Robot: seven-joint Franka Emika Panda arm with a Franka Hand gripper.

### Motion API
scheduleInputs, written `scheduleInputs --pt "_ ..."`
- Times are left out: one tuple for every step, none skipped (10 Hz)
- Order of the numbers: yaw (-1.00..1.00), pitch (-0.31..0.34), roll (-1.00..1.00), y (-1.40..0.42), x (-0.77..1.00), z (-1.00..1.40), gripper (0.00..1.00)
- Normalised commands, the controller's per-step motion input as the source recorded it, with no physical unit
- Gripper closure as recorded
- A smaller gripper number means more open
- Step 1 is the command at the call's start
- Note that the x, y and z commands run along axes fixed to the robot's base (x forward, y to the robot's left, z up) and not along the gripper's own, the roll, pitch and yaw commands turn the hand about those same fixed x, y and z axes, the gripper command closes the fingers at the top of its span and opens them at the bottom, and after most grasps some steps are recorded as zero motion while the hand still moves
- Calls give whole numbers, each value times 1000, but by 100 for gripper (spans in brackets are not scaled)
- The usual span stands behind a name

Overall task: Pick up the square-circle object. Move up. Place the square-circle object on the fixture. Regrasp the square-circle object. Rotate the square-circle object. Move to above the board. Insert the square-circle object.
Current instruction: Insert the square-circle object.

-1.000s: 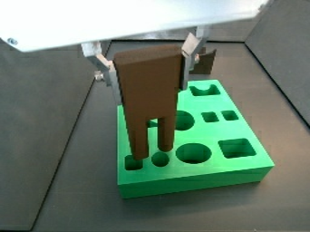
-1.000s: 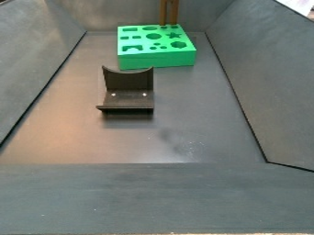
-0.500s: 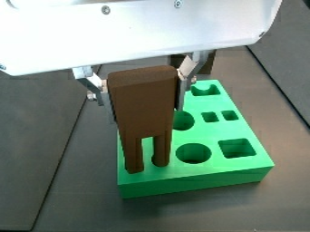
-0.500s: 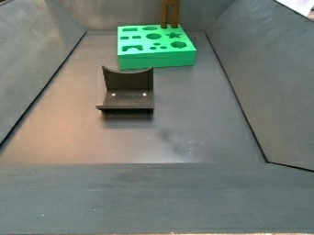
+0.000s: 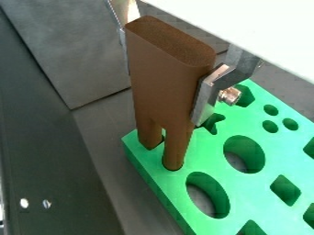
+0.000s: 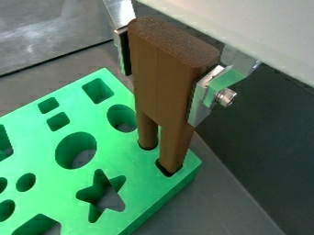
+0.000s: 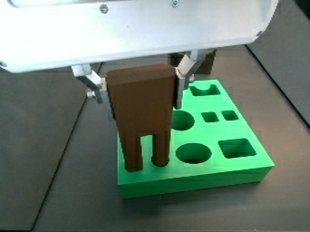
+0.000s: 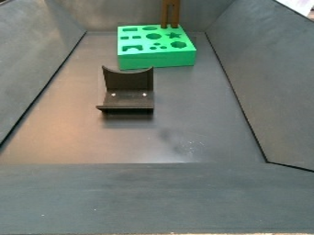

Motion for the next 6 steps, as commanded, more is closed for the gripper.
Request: scheduleInputs --pt "-323 50 0 171 0 -14 100" --pt "-246 20 0 120 0 -71 100" --pt "-91 0 0 23 -106 -177 100" --pt "-43 -11 -37 0 -49 -297 100" --pt "-171 0 0 -60 0 -337 100" --pt "-163 0 0 -46 0 -340 100"
